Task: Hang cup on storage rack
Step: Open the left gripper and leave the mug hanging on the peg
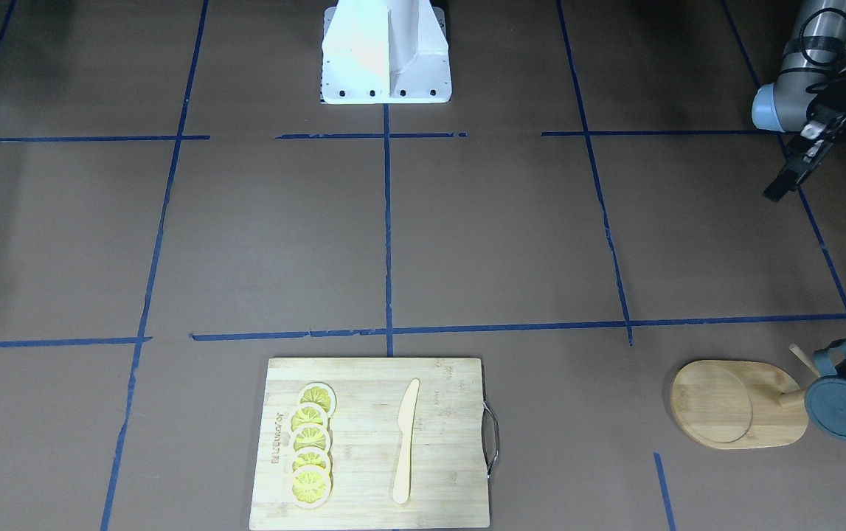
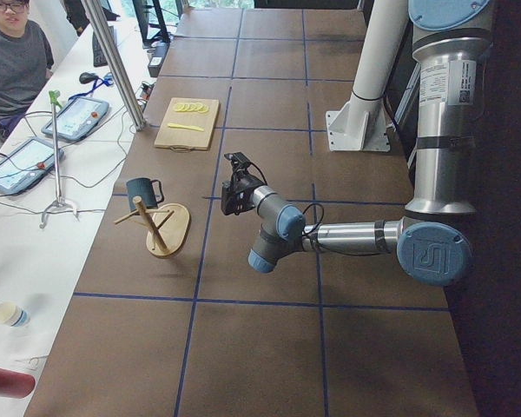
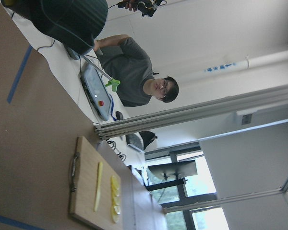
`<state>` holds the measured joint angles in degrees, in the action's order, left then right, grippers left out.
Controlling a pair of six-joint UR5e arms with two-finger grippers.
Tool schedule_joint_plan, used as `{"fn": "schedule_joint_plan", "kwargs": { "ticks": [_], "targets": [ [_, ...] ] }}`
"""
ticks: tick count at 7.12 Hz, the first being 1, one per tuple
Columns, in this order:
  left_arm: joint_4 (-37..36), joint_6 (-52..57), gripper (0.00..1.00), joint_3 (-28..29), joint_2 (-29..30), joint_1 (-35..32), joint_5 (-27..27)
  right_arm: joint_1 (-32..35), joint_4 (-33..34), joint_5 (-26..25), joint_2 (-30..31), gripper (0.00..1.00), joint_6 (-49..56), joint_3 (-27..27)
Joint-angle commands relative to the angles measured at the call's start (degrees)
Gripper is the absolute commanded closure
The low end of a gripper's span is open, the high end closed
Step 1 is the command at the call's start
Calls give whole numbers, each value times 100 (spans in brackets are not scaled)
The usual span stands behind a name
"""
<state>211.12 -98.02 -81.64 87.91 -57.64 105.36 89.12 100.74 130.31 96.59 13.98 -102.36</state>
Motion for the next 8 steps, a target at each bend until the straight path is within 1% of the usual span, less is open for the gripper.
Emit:
{"fn": "schedule_joint_plan", "kwargs": {
  "ticks": [1,2,3,4,6,7,8],
  "targets": [
    [-772,2244,0,-71,-36,-193,397,0,-2,3,0,0,0,23],
    [-1392,3505,0,-89,-37,-516,406,0,-2,3,0,0,0,66],
    [-2007,4814,0,-89,-63,-572,363,0,-2,3,0,0,0,67],
    [-2648,5846,0,-89,-72,-764,327,0,-2,3,0,0,0,75],
    [-4132,7972,0,-150,-54,-1509,327,0,-2,3,0,0,0,76],
    [-4906,9053,0,-246,-37,-1774,301,0,-2,3,0,0,0,76],
    [-5566,9803,0,-404,7,-2142,100,0,-2,3,0,0,0,76]
  ]
}}
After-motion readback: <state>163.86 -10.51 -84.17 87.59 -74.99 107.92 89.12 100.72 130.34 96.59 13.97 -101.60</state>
